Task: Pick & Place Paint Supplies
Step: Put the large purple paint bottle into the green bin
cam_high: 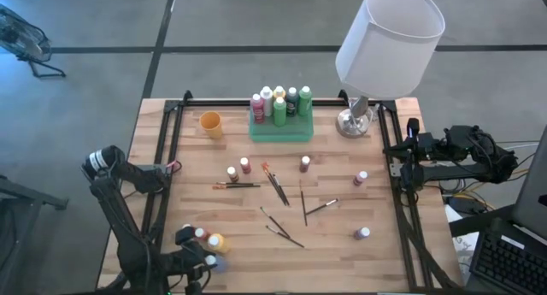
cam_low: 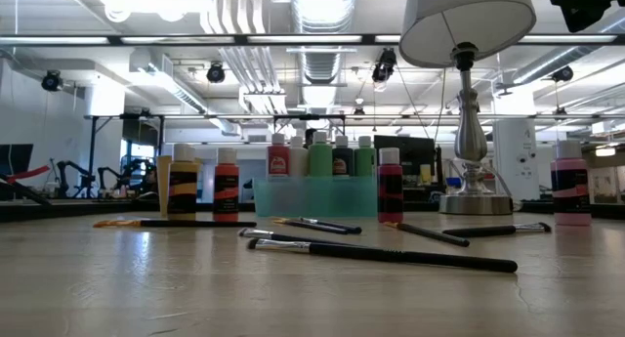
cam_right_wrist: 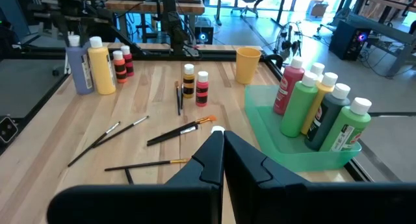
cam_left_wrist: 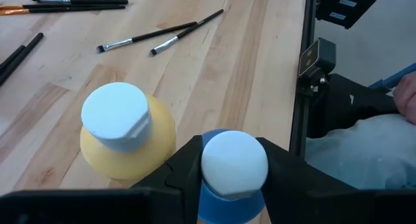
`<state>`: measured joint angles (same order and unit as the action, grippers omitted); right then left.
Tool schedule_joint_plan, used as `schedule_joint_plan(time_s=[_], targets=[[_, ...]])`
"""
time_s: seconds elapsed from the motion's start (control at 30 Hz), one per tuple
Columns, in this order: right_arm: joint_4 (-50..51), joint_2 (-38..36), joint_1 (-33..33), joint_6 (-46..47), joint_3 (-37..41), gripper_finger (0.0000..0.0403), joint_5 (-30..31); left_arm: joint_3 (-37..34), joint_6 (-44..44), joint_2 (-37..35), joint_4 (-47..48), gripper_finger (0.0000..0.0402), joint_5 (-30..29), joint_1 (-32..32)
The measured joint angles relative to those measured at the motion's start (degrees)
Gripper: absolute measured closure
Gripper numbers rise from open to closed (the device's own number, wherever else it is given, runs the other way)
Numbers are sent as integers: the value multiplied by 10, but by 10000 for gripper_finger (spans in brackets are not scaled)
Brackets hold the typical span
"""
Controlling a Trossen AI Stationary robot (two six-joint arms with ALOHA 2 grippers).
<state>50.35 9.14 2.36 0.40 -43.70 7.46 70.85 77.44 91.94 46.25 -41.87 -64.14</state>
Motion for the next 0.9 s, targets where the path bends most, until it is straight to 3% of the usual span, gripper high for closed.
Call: schedule_joint_plan(time_s=[0.2, 0.5, 0.7, 0.9], targets=[[0, 0, 0, 0, 0, 394, 0, 0, -37, 0, -25, 274, 2, 0], [0, 0, 0, 0, 0, 394, 0, 33, -190, 0, -59, 274, -52, 47], [0, 0, 0, 0, 0, 394, 0, 43, -259, 0, -67, 275, -48, 109], [0, 0, 0, 0, 0, 394, 0, 49, -309, 0, -79, 275, 8, 175]])
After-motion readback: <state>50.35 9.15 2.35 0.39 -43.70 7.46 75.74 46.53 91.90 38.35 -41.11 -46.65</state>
